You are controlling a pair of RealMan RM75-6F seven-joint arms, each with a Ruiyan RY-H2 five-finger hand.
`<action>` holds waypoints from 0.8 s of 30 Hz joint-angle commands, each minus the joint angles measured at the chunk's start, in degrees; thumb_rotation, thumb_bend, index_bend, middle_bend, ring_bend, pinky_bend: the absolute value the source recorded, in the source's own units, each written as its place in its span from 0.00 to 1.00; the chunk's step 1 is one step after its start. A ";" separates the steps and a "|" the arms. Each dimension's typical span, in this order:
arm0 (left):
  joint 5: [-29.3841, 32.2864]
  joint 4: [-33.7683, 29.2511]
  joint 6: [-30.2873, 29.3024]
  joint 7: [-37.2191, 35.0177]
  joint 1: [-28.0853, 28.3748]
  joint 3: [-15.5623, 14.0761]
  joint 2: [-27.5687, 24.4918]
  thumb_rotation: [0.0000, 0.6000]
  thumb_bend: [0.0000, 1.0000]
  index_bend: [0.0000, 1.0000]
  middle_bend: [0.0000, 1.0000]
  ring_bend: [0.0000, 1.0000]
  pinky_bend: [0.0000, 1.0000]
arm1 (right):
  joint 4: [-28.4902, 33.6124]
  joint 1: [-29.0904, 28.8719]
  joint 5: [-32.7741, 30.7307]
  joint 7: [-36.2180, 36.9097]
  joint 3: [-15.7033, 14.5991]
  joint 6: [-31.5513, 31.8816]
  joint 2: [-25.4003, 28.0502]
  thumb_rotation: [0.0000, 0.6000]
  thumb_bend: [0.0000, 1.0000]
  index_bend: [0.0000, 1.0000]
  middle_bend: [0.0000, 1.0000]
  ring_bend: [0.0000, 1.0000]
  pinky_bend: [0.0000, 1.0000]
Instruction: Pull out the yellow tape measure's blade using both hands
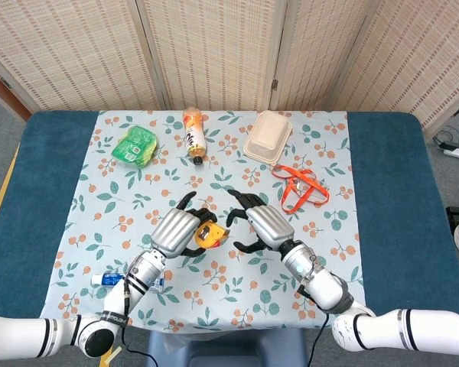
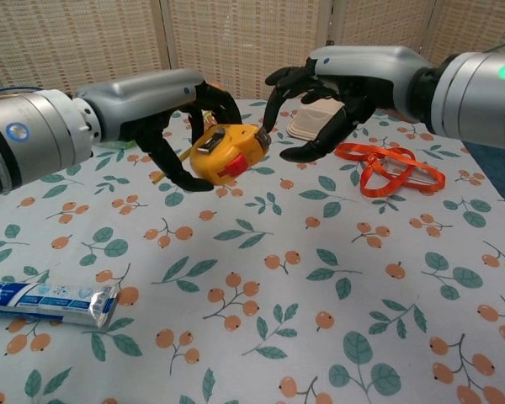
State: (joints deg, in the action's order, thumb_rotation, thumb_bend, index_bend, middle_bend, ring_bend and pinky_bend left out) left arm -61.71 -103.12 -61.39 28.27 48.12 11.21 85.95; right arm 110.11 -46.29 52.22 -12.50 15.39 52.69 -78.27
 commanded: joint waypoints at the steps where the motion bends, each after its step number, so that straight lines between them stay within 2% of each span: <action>1: 0.19 0.01 0.03 0.19 0.16 0.07 0.15 1.00 0.33 0.60 0.59 0.48 0.01 | 0.07 -0.13 -0.16 -0.01 -0.18 0.20 0.01 1.00 0.34 0.44 0.03 0.04 0.00; 16: 1.96 0.32 -0.14 1.79 1.01 0.28 1.17 1.00 0.33 0.60 0.59 0.48 0.01 | -0.30 -1.15 -0.61 0.98 -1.14 -0.15 -0.23 1.00 0.34 0.45 0.04 0.05 0.00; 24: 3.39 0.84 -0.11 2.00 1.12 0.36 1.10 1.00 0.33 0.60 0.59 0.47 0.00 | -0.24 -1.17 -0.65 1.07 -1.83 0.38 -0.12 1.00 0.34 0.50 0.06 0.05 0.00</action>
State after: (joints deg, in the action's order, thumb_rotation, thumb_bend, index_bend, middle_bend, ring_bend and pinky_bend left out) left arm -58.34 -102.30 -61.52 30.27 49.24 11.59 87.05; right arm 109.88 -47.47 51.58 -11.44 13.58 53.05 -78.38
